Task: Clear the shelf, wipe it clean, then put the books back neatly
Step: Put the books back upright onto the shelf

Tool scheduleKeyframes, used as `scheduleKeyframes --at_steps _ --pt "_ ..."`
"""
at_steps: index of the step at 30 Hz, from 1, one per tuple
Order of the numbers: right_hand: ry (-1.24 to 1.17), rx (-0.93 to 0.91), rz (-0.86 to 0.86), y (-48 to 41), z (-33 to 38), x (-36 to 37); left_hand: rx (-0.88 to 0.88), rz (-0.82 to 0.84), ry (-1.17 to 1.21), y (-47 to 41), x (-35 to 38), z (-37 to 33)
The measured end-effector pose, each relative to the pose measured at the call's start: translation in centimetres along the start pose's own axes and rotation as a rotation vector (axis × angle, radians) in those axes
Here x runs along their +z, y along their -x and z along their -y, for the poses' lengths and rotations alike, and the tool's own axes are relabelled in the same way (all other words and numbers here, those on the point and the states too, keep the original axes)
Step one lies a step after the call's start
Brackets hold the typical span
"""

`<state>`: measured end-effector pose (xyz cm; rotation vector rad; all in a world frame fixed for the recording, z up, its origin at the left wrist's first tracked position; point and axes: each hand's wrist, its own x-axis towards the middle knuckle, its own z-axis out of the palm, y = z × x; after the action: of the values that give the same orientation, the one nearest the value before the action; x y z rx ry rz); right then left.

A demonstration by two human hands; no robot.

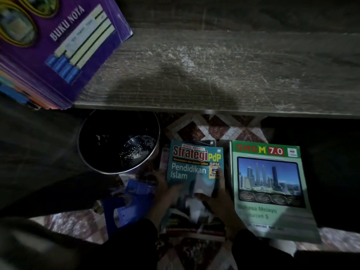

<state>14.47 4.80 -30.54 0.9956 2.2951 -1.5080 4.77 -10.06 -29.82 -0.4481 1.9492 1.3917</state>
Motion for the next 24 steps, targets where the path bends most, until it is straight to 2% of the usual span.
scheduleKeyframes --at_steps 2,4,8,12,15,19,24 --pt "-0.048 0.010 0.041 0.0 0.3 -0.4 0.091 0.128 -0.150 0.8 0.1 -0.3" --pt "-0.087 0.025 0.066 0.2 0.8 -0.8 0.134 0.212 -0.199 0.7 -0.4 -0.5" --pt "-0.172 0.143 0.049 0.1 1.4 -1.1 0.134 0.238 -0.180 1.6 -1.3 -3.6" --pt "-0.405 0.268 0.048 2.0 2.9 -1.3 0.170 0.274 -0.204 3.6 -0.6 -8.1" --pt "-0.586 0.243 0.121 4.5 3.9 -1.6 0.240 0.320 -0.277 6.5 0.5 -11.8" --pt "-0.855 0.222 0.179 7.6 6.4 -3.7 0.219 0.358 -0.199 10.2 -0.6 -14.5" --pt "-0.814 0.110 0.394 9.4 8.3 -7.4 0.198 0.307 -0.067 14.2 -4.9 -16.8"
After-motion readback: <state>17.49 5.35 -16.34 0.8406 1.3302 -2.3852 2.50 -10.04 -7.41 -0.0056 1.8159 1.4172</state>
